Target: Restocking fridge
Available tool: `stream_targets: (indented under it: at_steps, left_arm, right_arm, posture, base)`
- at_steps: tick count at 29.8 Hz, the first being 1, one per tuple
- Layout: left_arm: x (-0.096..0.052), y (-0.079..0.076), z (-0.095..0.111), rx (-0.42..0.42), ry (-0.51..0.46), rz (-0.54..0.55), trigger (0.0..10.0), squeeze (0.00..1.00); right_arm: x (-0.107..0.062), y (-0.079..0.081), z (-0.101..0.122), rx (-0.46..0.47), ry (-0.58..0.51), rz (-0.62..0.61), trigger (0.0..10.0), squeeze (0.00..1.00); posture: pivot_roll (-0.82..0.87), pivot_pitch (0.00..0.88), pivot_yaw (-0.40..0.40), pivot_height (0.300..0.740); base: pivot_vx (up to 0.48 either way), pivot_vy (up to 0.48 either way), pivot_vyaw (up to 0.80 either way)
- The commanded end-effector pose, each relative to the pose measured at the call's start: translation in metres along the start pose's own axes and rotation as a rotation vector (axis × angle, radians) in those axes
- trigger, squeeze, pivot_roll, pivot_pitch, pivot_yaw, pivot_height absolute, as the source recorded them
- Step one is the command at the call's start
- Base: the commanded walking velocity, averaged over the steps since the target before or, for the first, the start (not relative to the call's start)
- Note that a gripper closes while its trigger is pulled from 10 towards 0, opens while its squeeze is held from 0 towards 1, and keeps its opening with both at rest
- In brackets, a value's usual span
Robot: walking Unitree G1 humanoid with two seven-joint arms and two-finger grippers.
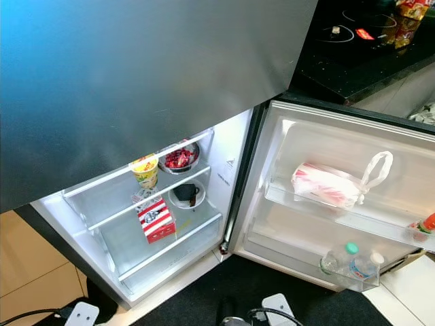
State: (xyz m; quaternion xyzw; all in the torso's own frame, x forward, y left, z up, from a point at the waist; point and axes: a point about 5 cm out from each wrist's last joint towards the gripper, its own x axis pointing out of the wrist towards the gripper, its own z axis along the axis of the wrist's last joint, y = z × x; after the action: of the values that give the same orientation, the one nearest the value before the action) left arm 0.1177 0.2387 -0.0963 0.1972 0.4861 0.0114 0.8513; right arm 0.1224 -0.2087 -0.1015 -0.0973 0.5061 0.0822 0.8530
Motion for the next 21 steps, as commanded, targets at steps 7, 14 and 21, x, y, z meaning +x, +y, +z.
stream_targets:
  at_steps: [7,14,21]
  left_arm:
    - [-0.0027,-0.0047,-0.0106,-0.006,0.045,-0.008,10.0,0.00]
    - [-0.0020,-0.0018,-0.0087,-0.008,0.037,-0.006,10.0,0.00]
    - [-0.0020,-0.0006,-0.0083,-0.009,0.031,-0.006,10.0,0.00]
  right_arm:
    - [-0.0006,0.0021,-0.0044,0.002,0.017,0.005,10.0,0.00]
    - [-0.0007,0.0013,-0.0043,0.001,0.016,0.003,10.0,0.00]
    - [-0.0008,0.0011,-0.0049,0.002,0.018,0.003,10.0,0.00]
  posture:
    - [-0.06,0.066,-0.050,0.740]
    - [-0.06,0.066,-0.053,0.740]
    - [-0.06,0.072,-0.052,0.740]
  base:
    - [-0.096,0.000,0.00]
    - [0.000,0.000,0.00]
    - [0.000,0.000,0.00]
